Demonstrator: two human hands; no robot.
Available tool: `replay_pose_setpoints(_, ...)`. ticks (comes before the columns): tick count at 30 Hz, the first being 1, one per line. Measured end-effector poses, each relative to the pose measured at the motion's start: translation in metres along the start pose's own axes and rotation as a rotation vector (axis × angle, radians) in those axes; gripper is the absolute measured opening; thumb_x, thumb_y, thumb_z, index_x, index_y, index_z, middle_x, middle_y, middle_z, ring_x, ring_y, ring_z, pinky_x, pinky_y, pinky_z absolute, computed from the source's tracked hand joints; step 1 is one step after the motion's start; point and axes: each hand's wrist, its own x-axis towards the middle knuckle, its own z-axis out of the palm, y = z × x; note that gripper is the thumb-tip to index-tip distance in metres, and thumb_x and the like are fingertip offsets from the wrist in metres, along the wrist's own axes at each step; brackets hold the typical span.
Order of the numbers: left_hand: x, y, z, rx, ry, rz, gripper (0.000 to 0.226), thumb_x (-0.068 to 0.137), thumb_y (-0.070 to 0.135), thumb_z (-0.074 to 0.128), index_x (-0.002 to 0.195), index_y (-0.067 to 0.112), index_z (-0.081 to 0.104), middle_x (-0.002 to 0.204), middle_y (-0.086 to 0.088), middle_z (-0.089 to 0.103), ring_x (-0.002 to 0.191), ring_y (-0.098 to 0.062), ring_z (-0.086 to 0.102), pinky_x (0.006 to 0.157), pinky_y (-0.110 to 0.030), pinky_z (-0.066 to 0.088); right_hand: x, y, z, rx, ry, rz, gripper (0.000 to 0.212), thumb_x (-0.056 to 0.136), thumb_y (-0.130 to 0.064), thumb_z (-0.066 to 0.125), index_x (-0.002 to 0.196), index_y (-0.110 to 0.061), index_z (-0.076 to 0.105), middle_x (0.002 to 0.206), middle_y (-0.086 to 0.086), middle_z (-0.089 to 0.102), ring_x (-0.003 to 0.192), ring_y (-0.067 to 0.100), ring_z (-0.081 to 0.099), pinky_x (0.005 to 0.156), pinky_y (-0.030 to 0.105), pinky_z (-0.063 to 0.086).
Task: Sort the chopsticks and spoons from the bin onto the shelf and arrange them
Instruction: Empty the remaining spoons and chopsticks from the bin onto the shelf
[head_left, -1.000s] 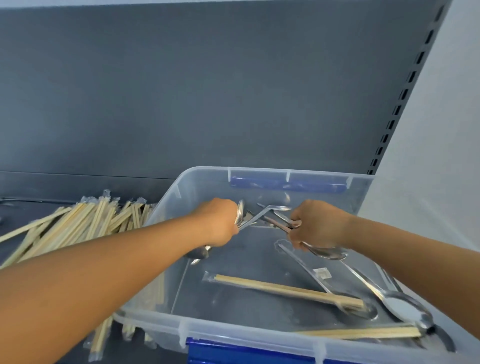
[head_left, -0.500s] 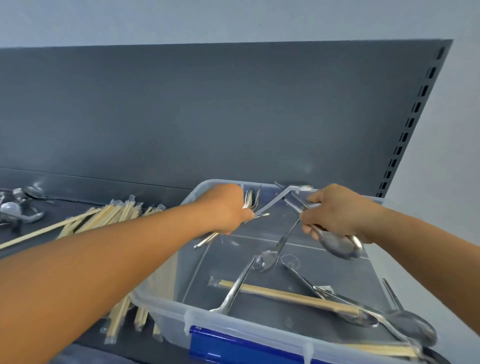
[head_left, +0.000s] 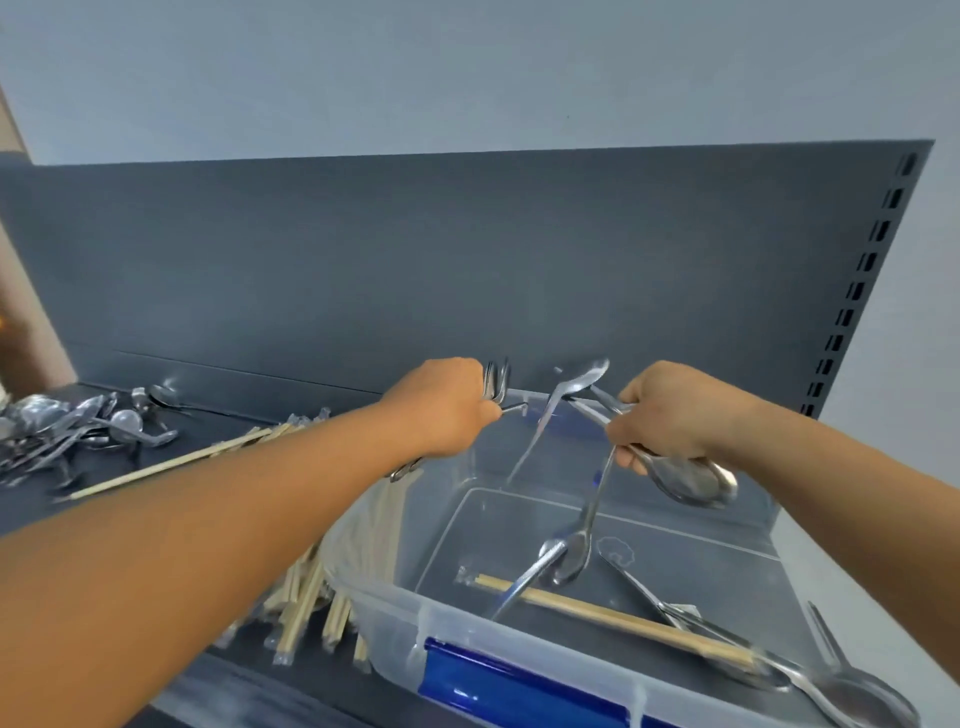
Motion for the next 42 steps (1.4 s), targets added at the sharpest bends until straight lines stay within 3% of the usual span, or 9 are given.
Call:
replay_pose_setpoints(7,-0.007,0.009,0.02,-0.043,-0.061,0.024,0.015,0.092,0.024,0.052,0.085,0.01,0.052,0.097,-0.013,0.07,0.074,-0.024,0.053,0.067,-0.031,0.042,-0.014,0.017,-0.005,-0.12,0.021,0.094,0.018,0.077,-0.009,0.057,0.068,-0.01,0.073,0.055,0.001,0.059,0.047,0.016,0.046,0.044,0.02,0.035)
replay_pose_setpoints(12,-0.007,0.021,0.033,-0.163,-0.046,0.054,0.015,0.09,0.02,0.055,0.076,0.015,0.053,0.076,-0.002,0.06,0.056,-0.016,0.049,0.053,-0.024,0.04,-0.017,0.029,-0.011,0.024,0.139,0.095,0.015,0.079,-0.009,0.059,0.069,-0.009,0.07,0.05,-0.002,0.055,0.047,0.014,0.045,0.045,0.021,0.034)
replay_pose_setpoints(19,-0.003,0.025,0.017,-0.072,0.025,0.027,0.035,0.091,0.033,0.054,0.064,0.013,0.047,0.063,-0.004,0.053,0.063,-0.026,0.051,0.058,-0.032,0.038,-0.009,0.024,-0.014,0.206,0.281,-0.001,0.022,0.086,-0.017,0.057,0.068,-0.012,0.069,0.055,-0.004,0.066,0.038,0.004,0.049,0.046,0.021,0.035)
replay_pose_setpoints(24,-0.008,-0.001,-0.018,-0.104,0.133,-0.002,0.033,0.09,0.033,0.056,0.078,0.002,0.06,0.072,-0.011,0.061,0.073,-0.032,0.058,0.065,-0.036,0.046,0.001,-0.018,-0.021,0.31,0.364,-0.112,0.021,0.085,-0.015,0.053,0.072,-0.007,0.069,0.047,-0.007,0.06,0.031,-0.001,0.046,0.037,0.012,0.034)
replay_pose_setpoints(27,-0.012,-0.028,-0.04,-0.123,0.194,-0.023,0.035,0.091,0.03,0.056,0.087,-0.004,0.064,0.071,-0.014,0.064,0.071,-0.031,0.058,0.065,-0.035,0.045,0.009,-0.056,-0.02,0.34,0.386,-0.182,0.021,0.084,-0.016,0.053,0.074,-0.006,0.069,0.048,-0.008,0.061,0.036,-0.001,0.048,0.037,0.009,0.033)
replay_pose_setpoints(31,-0.018,-0.084,-0.062,-0.14,0.232,-0.086,0.036,0.091,0.031,0.056,0.086,-0.003,0.064,0.055,-0.003,0.053,0.054,-0.021,0.047,0.055,-0.03,0.036,0.024,-0.116,-0.006,0.351,0.353,-0.269,0.023,0.085,-0.017,0.052,0.073,-0.008,0.069,0.059,-0.005,0.067,0.042,0.001,0.051,0.049,0.019,0.039)
replay_pose_setpoints(34,-0.022,-0.139,-0.075,-0.129,0.235,-0.121,0.031,0.092,0.034,0.055,0.08,0.005,0.061,0.068,-0.013,0.059,0.06,-0.022,0.047,0.059,-0.03,0.036,0.039,-0.169,0.016,0.334,0.319,-0.336,0.023,0.086,-0.017,0.052,0.071,-0.009,0.069,0.054,-0.006,0.064,0.036,-0.002,0.048,0.04,0.011,0.035)
replay_pose_setpoints(39,-0.03,-0.245,-0.094,-0.147,0.221,-0.163,0.037,0.093,0.036,0.055,0.089,-0.001,0.06,0.087,-0.013,0.071,0.074,-0.028,0.061,0.07,-0.035,0.046,0.065,-0.268,0.065,0.342,0.217,-0.367,0.022,0.087,-0.017,0.052,0.074,-0.01,0.068,0.053,-0.005,0.064,0.035,0.0,0.048,0.041,0.014,0.035)
replay_pose_setpoints(42,-0.034,-0.311,-0.101,-0.144,0.188,-0.192,0.033,0.093,0.036,0.054,0.087,0.003,0.056,0.094,-0.016,0.071,0.075,-0.028,0.061,0.075,-0.04,0.049,0.08,-0.33,0.097,0.348,0.162,-0.376,0.022,0.088,-0.019,0.053,0.072,-0.012,0.066,0.057,-0.003,0.067,0.045,0.004,0.053,0.049,0.021,0.037)
